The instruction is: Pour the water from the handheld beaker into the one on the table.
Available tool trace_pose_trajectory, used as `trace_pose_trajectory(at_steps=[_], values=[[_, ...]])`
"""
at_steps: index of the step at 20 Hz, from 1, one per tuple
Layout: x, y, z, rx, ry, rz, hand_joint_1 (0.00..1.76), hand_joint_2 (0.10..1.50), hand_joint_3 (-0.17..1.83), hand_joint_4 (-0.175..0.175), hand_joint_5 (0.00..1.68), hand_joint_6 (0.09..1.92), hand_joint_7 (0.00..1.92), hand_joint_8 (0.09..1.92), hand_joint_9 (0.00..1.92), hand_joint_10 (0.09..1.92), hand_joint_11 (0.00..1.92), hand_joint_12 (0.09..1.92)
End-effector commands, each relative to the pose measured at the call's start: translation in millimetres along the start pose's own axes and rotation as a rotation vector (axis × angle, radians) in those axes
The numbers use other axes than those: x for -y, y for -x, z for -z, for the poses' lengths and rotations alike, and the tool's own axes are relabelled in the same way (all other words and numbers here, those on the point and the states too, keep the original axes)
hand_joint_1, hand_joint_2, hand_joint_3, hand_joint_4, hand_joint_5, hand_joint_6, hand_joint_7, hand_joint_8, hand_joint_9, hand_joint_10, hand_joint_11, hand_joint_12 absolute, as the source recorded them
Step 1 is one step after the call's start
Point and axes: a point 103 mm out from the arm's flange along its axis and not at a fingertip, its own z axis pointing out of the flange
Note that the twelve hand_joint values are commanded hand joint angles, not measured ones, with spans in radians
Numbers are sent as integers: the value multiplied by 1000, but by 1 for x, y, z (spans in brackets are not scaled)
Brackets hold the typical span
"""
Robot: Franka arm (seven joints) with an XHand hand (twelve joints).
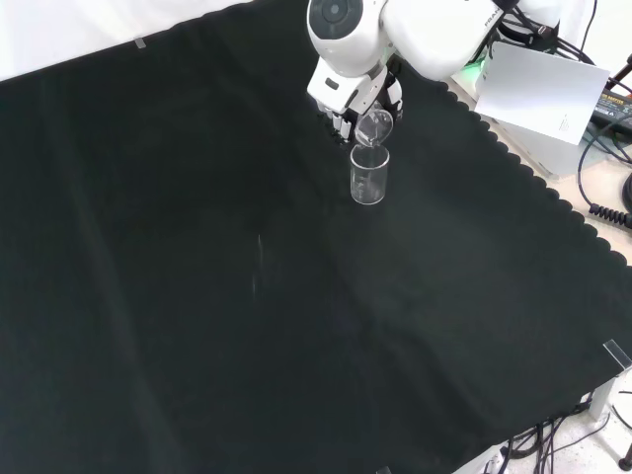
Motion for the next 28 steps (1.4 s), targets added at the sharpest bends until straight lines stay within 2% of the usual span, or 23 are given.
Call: trace_pose_trajectory(at_steps=[1, 13, 28], values=[[-1, -3, 3, 34, -4, -11, 1335, 574, 665, -175, 1535, 125, 1619, 87, 1820, 87, 1472, 561], [-4, -4, 10, 98, -51, -67, 1335, 577, 661, -175, 1536, 121, 1620, 87, 1820, 87, 1475, 560], [-2, -6, 14, 151, -57, -89, 1334, 584, 650, -175, 1536, 115, 1620, 87, 1818, 87, 1479, 558]])
